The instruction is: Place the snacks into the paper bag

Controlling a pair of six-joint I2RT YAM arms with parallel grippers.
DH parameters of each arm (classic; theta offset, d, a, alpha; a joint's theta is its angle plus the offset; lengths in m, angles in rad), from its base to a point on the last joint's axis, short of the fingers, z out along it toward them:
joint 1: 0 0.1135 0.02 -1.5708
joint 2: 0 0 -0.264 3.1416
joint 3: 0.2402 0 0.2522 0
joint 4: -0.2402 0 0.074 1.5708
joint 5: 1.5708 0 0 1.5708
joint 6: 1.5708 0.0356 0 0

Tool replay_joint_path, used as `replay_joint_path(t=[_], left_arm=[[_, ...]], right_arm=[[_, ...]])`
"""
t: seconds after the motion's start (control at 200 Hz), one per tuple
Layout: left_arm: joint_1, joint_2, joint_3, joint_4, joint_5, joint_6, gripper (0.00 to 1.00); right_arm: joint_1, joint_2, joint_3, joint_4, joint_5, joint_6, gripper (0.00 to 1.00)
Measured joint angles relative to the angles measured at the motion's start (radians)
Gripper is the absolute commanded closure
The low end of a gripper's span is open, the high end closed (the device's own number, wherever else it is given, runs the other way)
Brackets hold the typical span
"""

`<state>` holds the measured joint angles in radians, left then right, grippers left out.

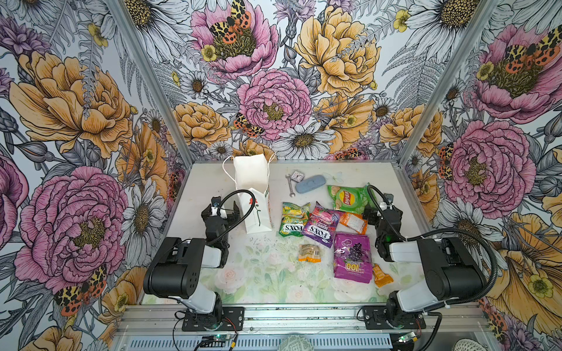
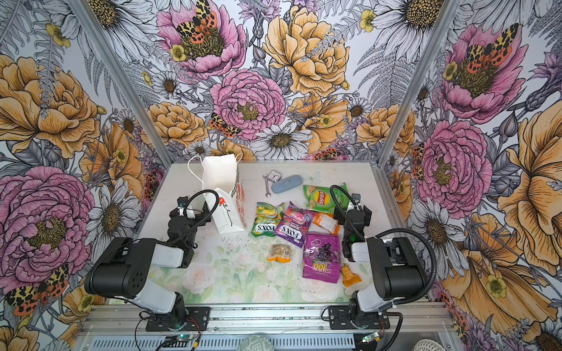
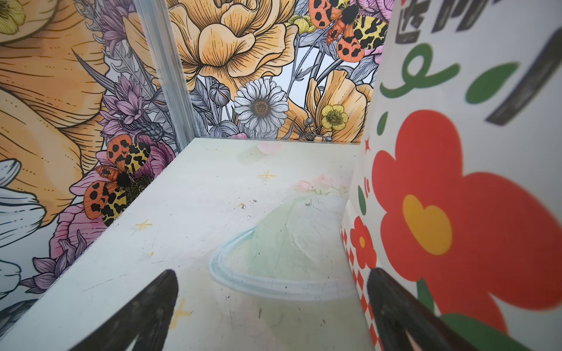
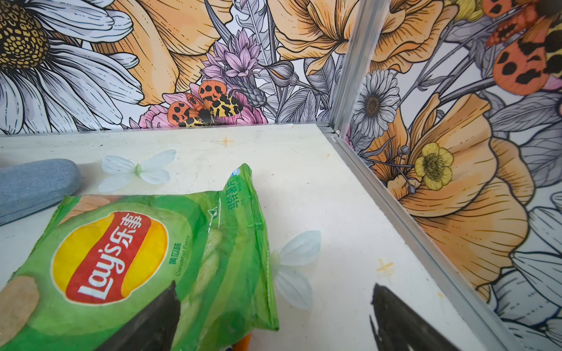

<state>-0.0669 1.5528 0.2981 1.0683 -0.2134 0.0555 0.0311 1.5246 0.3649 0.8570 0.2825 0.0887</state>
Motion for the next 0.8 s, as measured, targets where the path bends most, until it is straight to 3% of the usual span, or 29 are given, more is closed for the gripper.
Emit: replay_joint_path(t=[0.19,0.375,0.635,0.801], left_arm=[[0.011,-0.127,0.009,-0.129,0.011,-0.004,0.01],[0.012,-0.295,0.025,-0.249,-0.035,-0.032,0.01],[0.026,-0.566,0.057,-0.540,-0.153,-0.157,0.01],[0.033,-0.808,0.126,-0.803,-0.232,-0.275,0.01]], right_arm=[[0.000,-0.019,0.000,-0.023,-0.027,-0.008,0.00],[0.005,-0.166,0.005,-0.134,-0.028,-0.011,0.00],[0.014,-0.378,0.054,-0.295,-0.045,0.021,0.00],[0.016,-0.497,0.166,-0.471,-0.078,0.138,0.00]])
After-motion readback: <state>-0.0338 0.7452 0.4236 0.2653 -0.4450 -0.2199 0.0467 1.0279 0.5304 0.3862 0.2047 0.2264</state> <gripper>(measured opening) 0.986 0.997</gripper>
